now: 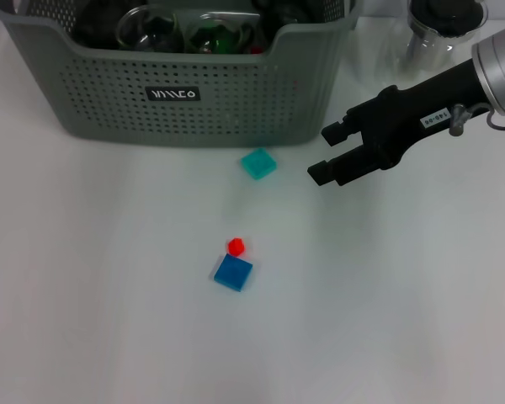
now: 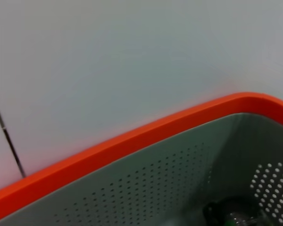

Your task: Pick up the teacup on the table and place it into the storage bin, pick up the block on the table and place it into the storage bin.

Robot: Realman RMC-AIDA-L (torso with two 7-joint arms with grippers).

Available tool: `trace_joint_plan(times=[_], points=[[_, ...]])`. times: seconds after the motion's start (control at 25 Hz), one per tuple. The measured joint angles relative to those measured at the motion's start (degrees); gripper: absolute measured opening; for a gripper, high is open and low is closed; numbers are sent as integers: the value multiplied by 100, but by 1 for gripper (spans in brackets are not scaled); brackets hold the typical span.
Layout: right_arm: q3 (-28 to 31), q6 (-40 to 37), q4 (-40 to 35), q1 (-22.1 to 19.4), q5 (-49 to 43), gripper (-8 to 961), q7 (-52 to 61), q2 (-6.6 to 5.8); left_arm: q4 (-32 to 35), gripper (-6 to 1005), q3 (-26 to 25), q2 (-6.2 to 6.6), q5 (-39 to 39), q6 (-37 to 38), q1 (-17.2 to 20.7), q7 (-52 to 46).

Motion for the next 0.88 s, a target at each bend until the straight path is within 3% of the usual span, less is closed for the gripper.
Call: trace_joint_plan(times=[0.2,0.44,0.56,0.72,0.88], points=[[3,24,37,16,-4,766,-52,3,625,504,-48,-2,-459,270,329,110],[3,58,43,11,4,767,-72,0,2204,740,-119,-66,-3322,1872,1441,1196],[4,65,45,6,-3,767,-74,-4,2785,796,-182,-276,-4155,3164,1864,1987],[4,78,46,-7,3,767,-75,-11,3194,872,252,-511,-3945,4018,2196,2492],[3,93,46,-27,7,767,-77,-8,3161,947,1018,-646,-3229,4214,2428,2662]])
